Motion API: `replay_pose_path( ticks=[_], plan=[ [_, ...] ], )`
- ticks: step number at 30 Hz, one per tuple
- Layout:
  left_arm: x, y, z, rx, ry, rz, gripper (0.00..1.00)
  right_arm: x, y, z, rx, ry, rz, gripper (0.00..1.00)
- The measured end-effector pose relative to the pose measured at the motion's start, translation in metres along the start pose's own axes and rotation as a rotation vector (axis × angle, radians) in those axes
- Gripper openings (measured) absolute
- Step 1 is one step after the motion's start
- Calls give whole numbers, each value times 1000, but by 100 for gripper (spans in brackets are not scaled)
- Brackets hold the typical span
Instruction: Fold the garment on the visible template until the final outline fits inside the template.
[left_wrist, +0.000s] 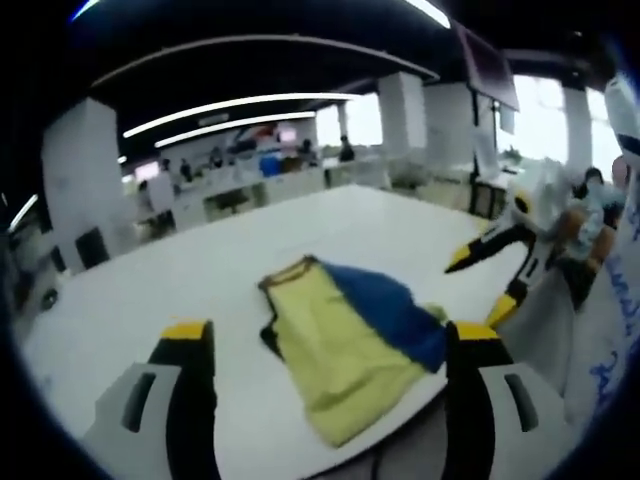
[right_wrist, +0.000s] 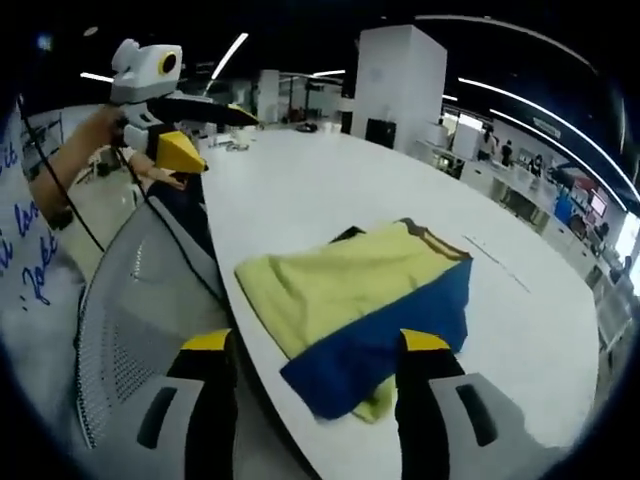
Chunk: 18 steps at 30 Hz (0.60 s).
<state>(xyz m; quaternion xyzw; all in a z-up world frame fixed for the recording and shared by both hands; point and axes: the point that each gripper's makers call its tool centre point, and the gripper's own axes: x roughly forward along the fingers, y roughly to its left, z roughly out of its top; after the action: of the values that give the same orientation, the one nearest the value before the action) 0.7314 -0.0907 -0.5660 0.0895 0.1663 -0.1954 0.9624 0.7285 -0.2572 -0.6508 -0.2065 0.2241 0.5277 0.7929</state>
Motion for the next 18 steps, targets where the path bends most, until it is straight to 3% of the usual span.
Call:
replay_pose_path(
  ticks=[6, 14, 18],
  plan=[
    [-3, -1, -13, 5, 47, -36, 92, 14, 4, -7, -8, 42, 10, 49],
    [-6, 0, -10, -2, 17, -79, 89, 30, 22, -22, 49, 117, 46, 41],
    [-5, 1, -17, -11, 26, -98, 88, 36, 30, -22, 65, 115, 67, 29]
  ],
)
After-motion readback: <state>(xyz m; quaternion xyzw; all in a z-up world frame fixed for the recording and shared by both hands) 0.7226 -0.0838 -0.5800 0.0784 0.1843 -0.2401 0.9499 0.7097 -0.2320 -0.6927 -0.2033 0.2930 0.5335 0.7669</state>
